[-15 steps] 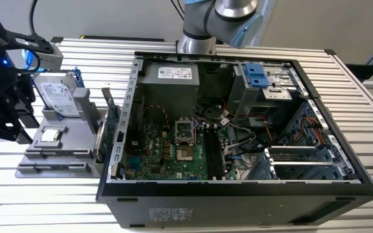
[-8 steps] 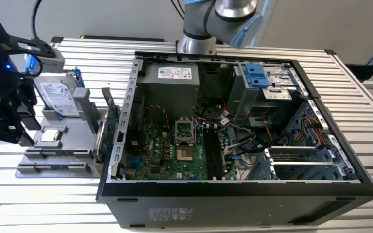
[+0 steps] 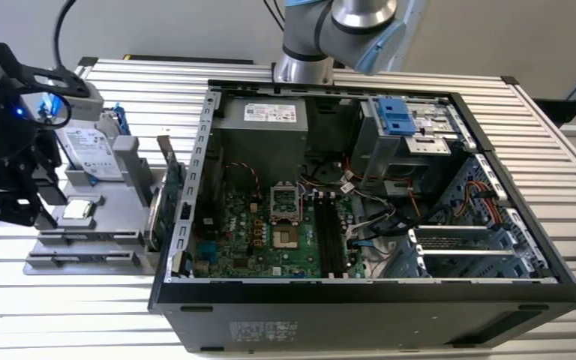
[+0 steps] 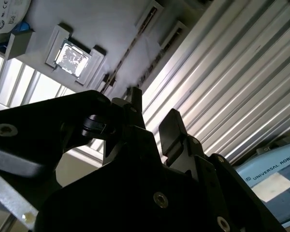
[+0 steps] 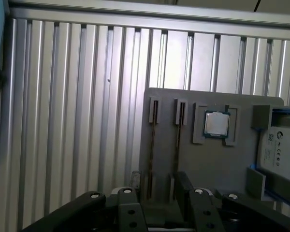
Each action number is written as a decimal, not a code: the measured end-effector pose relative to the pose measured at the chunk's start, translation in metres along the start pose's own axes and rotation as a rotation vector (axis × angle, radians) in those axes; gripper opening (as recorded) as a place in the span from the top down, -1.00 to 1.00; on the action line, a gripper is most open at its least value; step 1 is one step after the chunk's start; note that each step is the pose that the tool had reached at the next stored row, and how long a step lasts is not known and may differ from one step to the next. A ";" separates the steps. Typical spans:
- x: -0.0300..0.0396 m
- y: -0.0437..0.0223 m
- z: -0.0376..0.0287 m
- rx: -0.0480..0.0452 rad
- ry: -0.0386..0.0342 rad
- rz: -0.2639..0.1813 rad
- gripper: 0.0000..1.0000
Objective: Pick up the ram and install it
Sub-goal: 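Pick up the ram and move it above insertion slot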
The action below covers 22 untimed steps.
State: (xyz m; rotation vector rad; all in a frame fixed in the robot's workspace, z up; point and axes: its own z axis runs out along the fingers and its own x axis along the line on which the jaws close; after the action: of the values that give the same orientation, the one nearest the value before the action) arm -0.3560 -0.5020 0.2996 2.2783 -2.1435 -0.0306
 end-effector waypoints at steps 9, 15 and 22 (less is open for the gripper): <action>-0.0019 -0.0004 0.0100 0.0000 0.0000 0.000 -1.00; -0.0018 -0.0005 0.0173 0.0001 -0.0001 0.000 -1.00; -0.0018 -0.0007 0.0243 0.0001 0.0000 0.000 -1.00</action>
State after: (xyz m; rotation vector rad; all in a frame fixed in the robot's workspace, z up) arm -0.3560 -0.5001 0.2752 2.2785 -2.1435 -0.0305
